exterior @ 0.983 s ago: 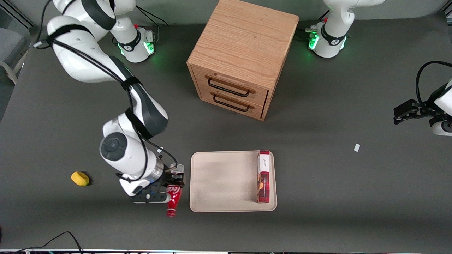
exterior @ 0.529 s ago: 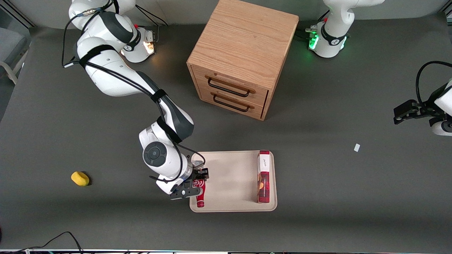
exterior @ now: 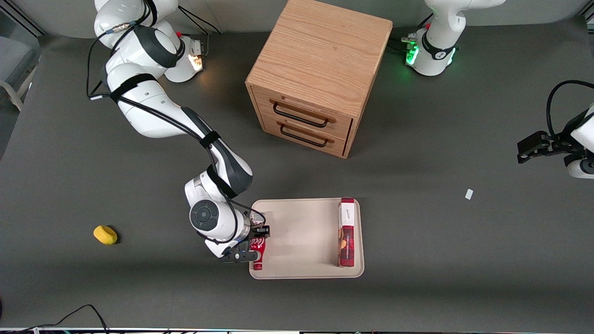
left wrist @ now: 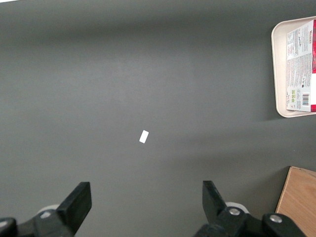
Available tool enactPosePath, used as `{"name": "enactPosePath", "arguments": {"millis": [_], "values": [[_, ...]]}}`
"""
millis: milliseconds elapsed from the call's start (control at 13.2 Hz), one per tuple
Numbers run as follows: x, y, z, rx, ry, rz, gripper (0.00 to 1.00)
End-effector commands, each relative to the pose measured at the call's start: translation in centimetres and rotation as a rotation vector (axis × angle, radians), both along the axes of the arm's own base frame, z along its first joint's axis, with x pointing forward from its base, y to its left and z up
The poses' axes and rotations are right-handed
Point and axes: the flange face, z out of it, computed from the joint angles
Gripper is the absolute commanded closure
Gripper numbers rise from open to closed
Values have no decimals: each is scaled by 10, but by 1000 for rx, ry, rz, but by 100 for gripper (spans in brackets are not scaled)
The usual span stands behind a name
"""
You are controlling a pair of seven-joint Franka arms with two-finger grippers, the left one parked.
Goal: Place coke bottle on tray
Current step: 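Lower the bottle onto the tray beside the snack box and open the right gripper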
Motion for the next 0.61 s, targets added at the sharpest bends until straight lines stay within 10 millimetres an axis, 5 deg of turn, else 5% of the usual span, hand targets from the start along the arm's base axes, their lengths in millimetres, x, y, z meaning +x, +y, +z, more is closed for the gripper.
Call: {"name": "enactPosePath", "arguments": {"millis": [0,76,227,529], "values": [[6,1,6,19,3,-43,100],[6,-2,4,11,1,-45,100],[7,-3,3,9,-8,-45,1],[9,-6,1,5,-24,-34,0]]}}
